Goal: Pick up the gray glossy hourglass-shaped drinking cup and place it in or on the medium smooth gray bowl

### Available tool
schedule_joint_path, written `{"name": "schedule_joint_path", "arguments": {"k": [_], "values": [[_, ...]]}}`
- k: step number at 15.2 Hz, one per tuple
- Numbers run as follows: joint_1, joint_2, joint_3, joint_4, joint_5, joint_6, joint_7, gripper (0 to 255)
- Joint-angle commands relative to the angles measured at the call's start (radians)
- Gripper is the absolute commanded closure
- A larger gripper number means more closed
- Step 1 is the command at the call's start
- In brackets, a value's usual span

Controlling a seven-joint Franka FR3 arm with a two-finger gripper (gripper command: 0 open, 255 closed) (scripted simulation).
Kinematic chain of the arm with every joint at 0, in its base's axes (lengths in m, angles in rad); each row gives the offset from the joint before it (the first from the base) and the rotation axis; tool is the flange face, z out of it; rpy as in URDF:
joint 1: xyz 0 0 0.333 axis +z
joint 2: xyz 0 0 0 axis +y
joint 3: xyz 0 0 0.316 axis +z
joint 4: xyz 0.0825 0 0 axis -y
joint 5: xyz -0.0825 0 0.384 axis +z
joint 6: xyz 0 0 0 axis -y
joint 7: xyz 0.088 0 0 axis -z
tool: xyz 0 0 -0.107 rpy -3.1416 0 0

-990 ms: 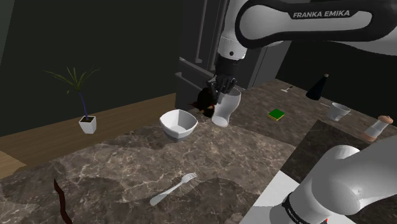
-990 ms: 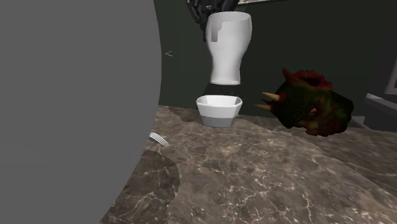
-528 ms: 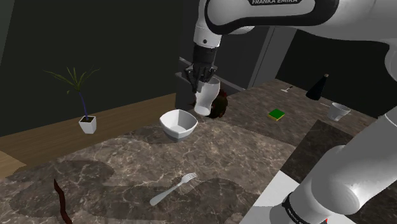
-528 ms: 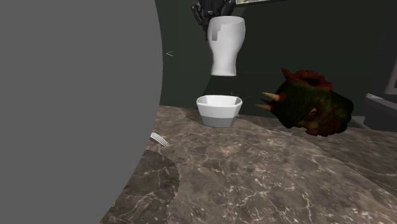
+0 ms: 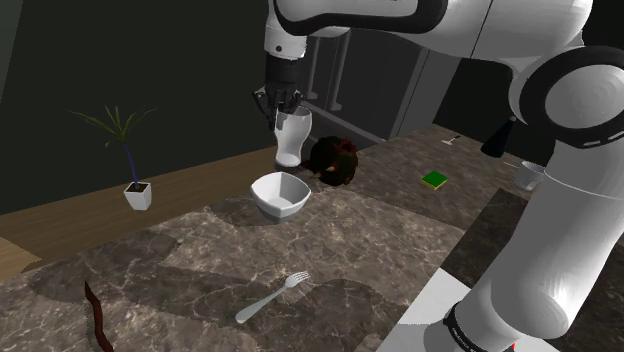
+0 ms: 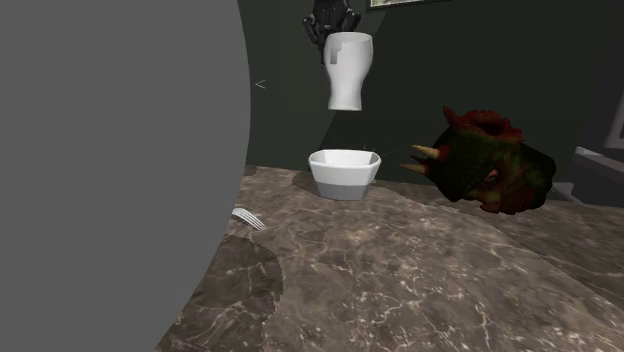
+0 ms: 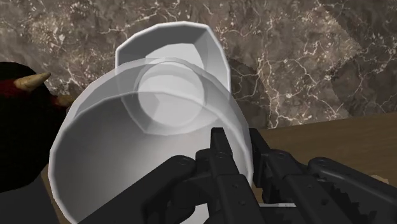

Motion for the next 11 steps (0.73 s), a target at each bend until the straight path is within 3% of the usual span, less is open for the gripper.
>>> {"name": "schedule_joint_path", "arguments": {"k": [1,11], "values": [[0.004,0.024,0.0,0.012,-0.007,0.011,0.005,255],[-0.001,0.016,-0.002,-0.133,-0.005,0.149,0.003,255]]}}
